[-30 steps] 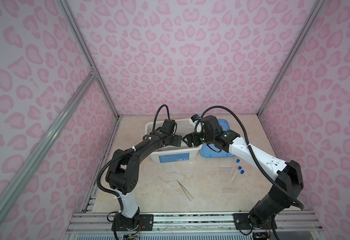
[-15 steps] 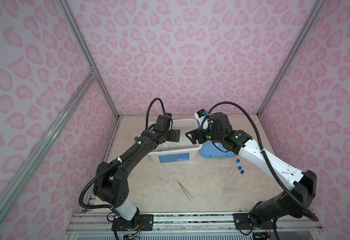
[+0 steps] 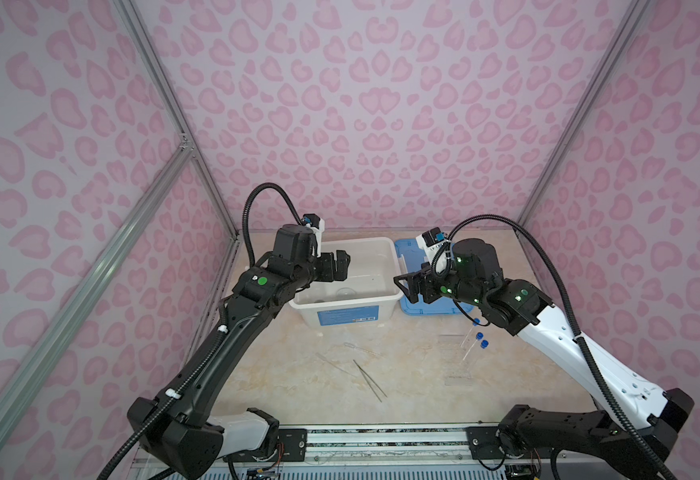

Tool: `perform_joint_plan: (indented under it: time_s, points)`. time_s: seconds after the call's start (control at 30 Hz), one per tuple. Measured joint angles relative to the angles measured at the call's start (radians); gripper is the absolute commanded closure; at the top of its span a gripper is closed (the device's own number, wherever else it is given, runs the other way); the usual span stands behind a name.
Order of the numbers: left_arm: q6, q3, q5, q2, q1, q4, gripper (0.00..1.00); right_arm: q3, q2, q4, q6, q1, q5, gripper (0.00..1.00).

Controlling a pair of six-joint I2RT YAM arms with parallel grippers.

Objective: Organize the chemistry lab equipment
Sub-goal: 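Lift the left gripper toward the tweezers while right draws back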

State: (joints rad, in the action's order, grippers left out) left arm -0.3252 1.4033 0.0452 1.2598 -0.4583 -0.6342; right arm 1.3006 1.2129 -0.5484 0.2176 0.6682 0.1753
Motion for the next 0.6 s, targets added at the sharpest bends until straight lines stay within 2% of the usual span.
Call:
perform_joint_plan:
  time_s: [0.2,0.4,0.43,0.47,0.5,0.6]
  points:
    - [-0.083,-0.137,0.09,-0.165,-0.04,-0.097,0.17,-0.124,-0.154,-0.073,0.034,0.019,-0.018,0.05]
    - [-0.23,-0.326,0.088,-0.275,-0.192,-0.14,0.22,-0.269,-0.257,-0.123,0.085,0.035,-0.029,0.05]
    - [-0.264,-0.367,0.082,-0.291,-0.227,-0.126,0.19,-0.291,-0.27,-0.132,0.089,0.038,-0.029,0.05]
    - [-0.296,-0.407,0.077,-0.303,-0.257,-0.113,0.07,-0.308,-0.28,-0.137,0.101,0.039,-0.027,0.05]
    - [-0.328,-0.444,0.074,-0.309,-0.28,-0.096,0.02,-0.32,-0.287,-0.137,0.113,0.042,-0.028,0.05]
    - [-0.445,-0.551,0.026,-0.317,-0.351,-0.042,0.02,-0.354,-0.305,-0.129,0.138,0.059,-0.024,0.05]
